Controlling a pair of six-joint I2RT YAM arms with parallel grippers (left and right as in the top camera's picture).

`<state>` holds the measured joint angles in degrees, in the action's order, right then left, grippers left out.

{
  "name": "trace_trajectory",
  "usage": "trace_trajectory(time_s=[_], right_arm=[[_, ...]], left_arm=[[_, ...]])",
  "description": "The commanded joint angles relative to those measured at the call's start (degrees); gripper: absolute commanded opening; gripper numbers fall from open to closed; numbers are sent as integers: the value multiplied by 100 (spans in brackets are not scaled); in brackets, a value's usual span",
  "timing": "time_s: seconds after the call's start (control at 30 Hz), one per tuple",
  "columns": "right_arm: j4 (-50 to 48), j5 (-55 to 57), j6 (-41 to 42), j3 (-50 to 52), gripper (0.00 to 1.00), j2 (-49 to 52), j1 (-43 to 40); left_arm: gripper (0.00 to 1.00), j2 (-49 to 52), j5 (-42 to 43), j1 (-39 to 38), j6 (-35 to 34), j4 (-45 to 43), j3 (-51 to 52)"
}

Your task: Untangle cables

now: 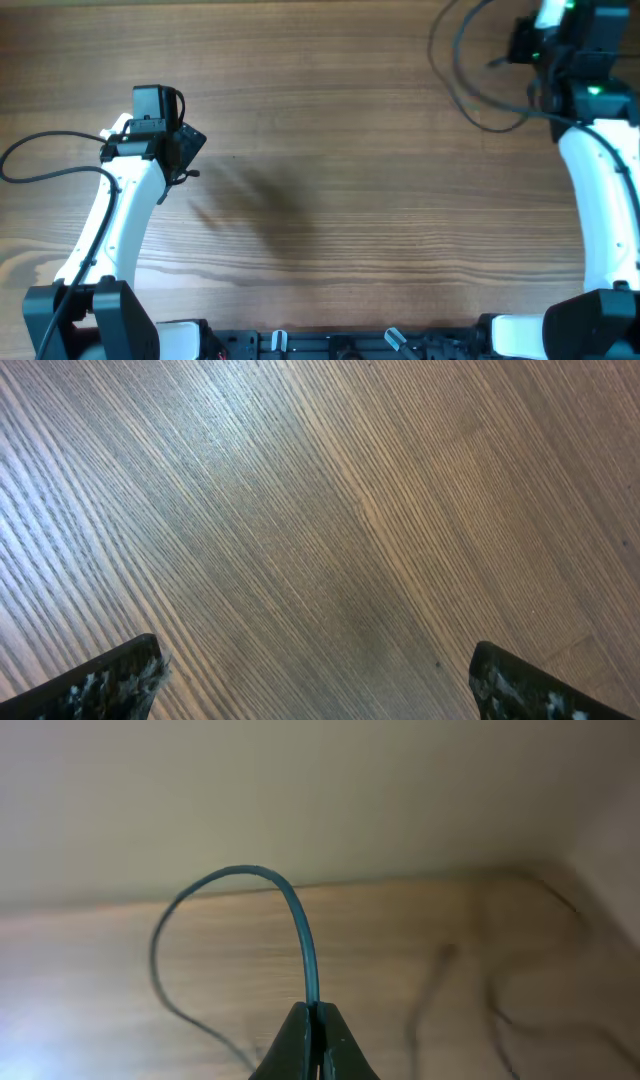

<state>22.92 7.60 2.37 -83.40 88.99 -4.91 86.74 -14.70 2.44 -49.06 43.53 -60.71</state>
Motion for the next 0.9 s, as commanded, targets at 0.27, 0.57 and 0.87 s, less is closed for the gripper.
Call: trace_trajectory(time_s=[0.27, 0.57, 0.87], right_arm=[[-396, -48, 1860, 22, 4, 2157, -1318], [-1327, -271, 1333, 20, 19, 3960, -1340], [-2057, -254, 811, 20, 91, 4033, -1532]], left_arm=[[100, 37, -31, 46, -72, 4, -4], [100, 37, -28, 46, -72, 4, -4], [100, 37, -28, 46, -72, 4, -4]])
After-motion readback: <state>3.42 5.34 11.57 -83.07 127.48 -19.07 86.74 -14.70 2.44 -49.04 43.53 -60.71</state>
